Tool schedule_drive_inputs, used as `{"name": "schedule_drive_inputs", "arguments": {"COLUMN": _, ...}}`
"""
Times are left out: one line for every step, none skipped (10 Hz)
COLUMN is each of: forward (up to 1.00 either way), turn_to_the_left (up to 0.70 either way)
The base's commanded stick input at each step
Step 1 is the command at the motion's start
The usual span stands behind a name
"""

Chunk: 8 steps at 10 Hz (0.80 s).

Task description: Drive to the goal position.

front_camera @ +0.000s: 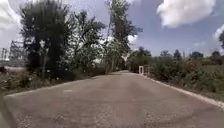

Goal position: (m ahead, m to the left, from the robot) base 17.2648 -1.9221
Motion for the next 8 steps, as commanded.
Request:
{"name": "schedule_drive_inputs", "arguments": {"forward": 0.5, "turn_to_the_left": 0.0}}
{"name": "schedule_drive_inputs", "arguments": {"forward": 0.5, "turn_to_the_left": 0.0}}
{"name": "schedule_drive_inputs", "arguments": {"forward": 0.5, "turn_to_the_left": 0.0}}
{"name": "schedule_drive_inputs", "arguments": {"forward": 0.5, "turn_to_the_left": 0.0}}
{"name": "schedule_drive_inputs", "arguments": {"forward": 0.5, "turn_to_the_left": 0.0}}
{"name": "schedule_drive_inputs", "arguments": {"forward": 0.5, "turn_to_the_left": 0.0}}
{"name": "schedule_drive_inputs", "arguments": {"forward": 0.5, "turn_to_the_left": 0.0}}
{"name": "schedule_drive_inputs", "arguments": {"forward": 0.5, "turn_to_the_left": 0.0}}
